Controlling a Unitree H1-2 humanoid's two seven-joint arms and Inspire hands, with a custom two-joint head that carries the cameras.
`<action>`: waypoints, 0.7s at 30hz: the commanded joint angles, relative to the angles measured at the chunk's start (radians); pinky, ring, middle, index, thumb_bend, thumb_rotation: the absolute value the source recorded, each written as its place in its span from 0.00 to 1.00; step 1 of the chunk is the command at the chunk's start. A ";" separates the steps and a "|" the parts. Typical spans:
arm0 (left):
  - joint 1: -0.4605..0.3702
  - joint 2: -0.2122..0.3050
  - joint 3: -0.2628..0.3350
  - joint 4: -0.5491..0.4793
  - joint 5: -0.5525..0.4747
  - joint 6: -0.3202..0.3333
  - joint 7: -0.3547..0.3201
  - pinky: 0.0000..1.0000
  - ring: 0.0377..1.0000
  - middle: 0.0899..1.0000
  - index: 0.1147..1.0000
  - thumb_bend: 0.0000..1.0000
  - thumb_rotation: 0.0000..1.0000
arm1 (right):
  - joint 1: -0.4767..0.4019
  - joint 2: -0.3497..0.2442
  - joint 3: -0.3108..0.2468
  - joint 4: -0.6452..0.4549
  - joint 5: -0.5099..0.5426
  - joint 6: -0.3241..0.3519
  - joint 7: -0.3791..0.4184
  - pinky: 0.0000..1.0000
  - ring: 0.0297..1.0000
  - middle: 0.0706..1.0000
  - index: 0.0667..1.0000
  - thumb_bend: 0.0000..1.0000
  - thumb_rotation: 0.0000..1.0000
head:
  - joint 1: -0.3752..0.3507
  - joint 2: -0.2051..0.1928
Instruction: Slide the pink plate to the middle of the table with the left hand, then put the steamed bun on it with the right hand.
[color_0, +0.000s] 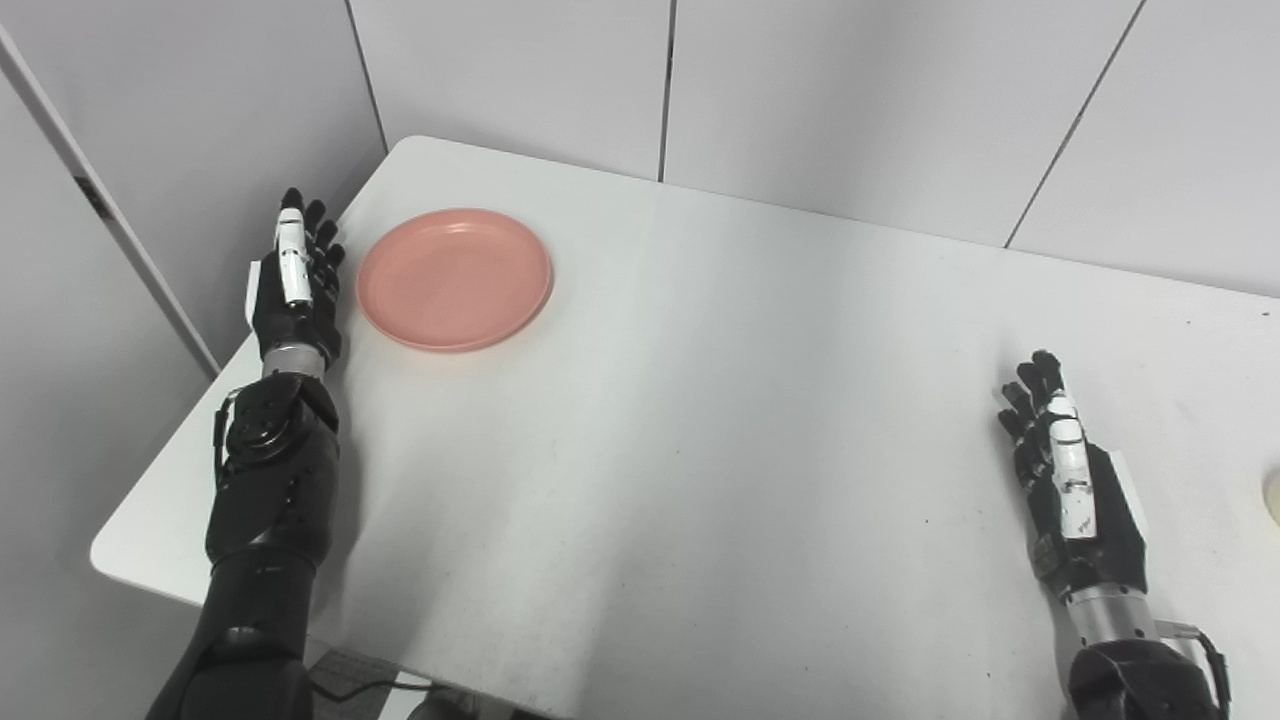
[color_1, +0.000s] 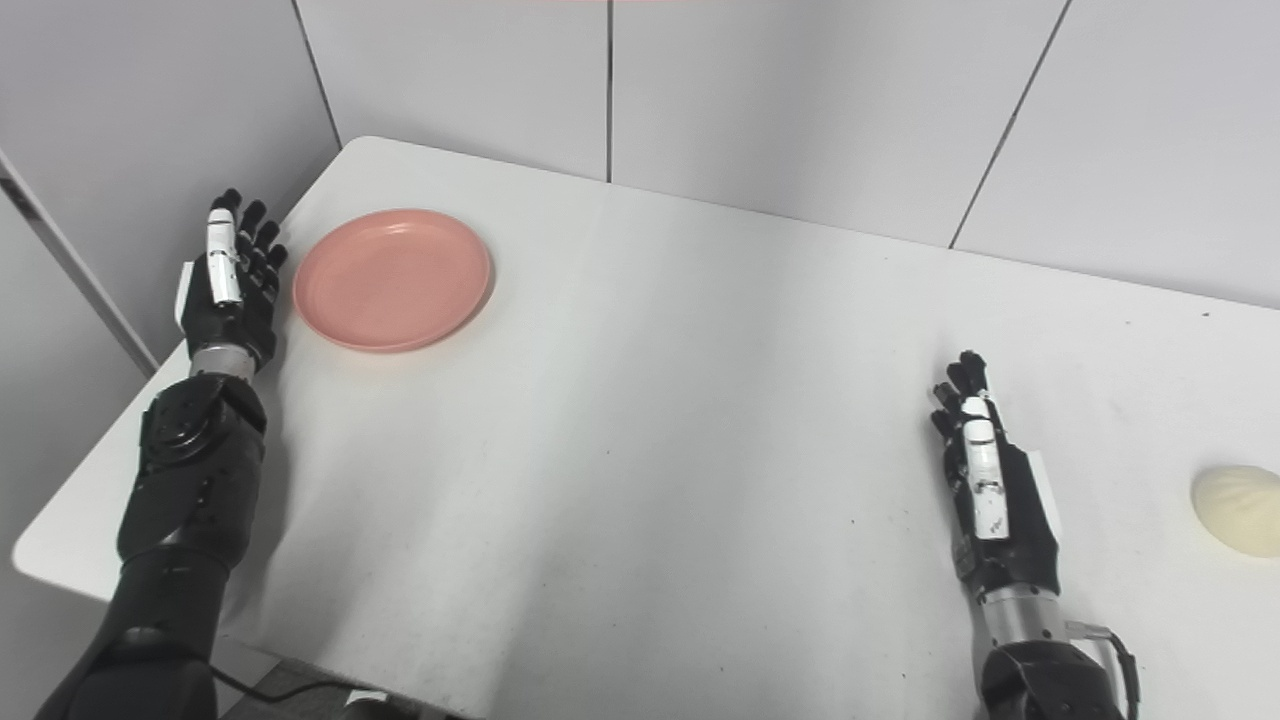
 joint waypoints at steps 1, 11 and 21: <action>-0.020 -0.003 -0.029 0.004 -0.003 0.034 -0.037 0.96 0.96 0.96 0.98 0.39 1.00 | 0.038 0.006 0.003 0.018 -0.005 0.000 0.000 1.00 1.00 1.00 1.00 0.13 1.00 | 0.000 0.000; -0.056 -0.047 -0.100 0.046 0.002 0.062 -0.081 0.95 0.94 0.95 0.96 0.38 1.00 | 0.042 0.014 0.006 0.013 -0.017 0.006 -0.008 1.00 1.00 1.00 1.00 0.15 1.00 | -0.027 0.003; -0.068 -0.081 -0.173 0.045 0.031 0.084 -0.114 0.98 0.94 0.93 0.95 0.39 1.00 | 0.045 0.021 0.010 0.002 -0.021 0.016 -0.006 1.00 1.00 1.00 1.00 0.15 1.00 | -0.048 0.006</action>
